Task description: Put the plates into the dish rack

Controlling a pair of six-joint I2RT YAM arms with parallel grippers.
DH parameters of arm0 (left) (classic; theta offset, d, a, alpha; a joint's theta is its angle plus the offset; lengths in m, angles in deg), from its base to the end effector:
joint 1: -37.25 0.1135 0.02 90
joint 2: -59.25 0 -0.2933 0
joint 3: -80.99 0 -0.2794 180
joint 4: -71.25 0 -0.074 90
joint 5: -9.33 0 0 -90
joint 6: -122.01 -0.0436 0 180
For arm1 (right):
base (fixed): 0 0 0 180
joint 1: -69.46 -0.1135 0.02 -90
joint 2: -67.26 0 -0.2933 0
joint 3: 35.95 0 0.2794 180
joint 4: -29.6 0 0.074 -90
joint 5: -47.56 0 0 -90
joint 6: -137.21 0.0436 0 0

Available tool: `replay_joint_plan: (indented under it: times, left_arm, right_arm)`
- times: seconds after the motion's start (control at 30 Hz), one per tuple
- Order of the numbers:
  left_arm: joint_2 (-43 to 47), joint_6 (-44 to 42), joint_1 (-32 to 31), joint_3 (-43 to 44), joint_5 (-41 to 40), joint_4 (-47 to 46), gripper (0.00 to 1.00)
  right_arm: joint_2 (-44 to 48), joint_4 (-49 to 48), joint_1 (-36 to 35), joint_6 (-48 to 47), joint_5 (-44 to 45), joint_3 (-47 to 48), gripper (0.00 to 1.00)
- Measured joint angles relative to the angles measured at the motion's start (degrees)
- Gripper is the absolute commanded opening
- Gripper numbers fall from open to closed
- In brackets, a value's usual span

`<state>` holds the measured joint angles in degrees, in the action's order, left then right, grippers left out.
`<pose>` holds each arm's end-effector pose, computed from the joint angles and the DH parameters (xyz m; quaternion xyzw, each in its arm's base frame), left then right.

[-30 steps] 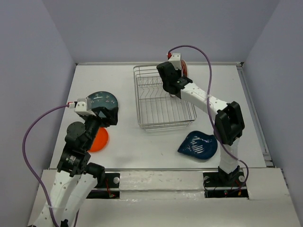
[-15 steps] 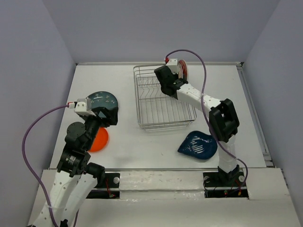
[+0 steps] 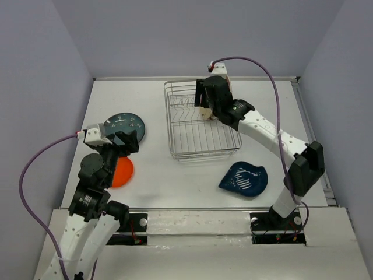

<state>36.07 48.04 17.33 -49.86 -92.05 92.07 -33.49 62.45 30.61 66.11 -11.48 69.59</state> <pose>0.1137 -0.0321 0.3618 -0.0504 0.6734 -0.1631 0.7193 0.3656 0.2657 0.3726 -0.0079 0.8376 0.0391 0.5448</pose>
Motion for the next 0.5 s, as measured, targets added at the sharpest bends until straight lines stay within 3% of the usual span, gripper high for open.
replay_joint_plan:
  times: [0.13, 0.23, 0.5]
  left_arm:
    - [3.56, 0.37, 0.02, 0.0, -7.19, 1.03, 0.99]
    - [7.65, 0.76, 0.07, 0.0, -14.25, 1.44, 0.99]
    - [12.07, 1.05, 0.5, 0.0, -23.74, 1.7, 0.99]
  right_arm:
    - [6.4, -7.23, -4.94, 1.92, -11.1, -3.63, 0.62]
    - [4.94, -12.52, -10.47, 3.69, -18.58, -3.96, 0.59]
    - [-13.92, -16.52, -22.21, 9.25, -33.03, -1.25, 0.55]
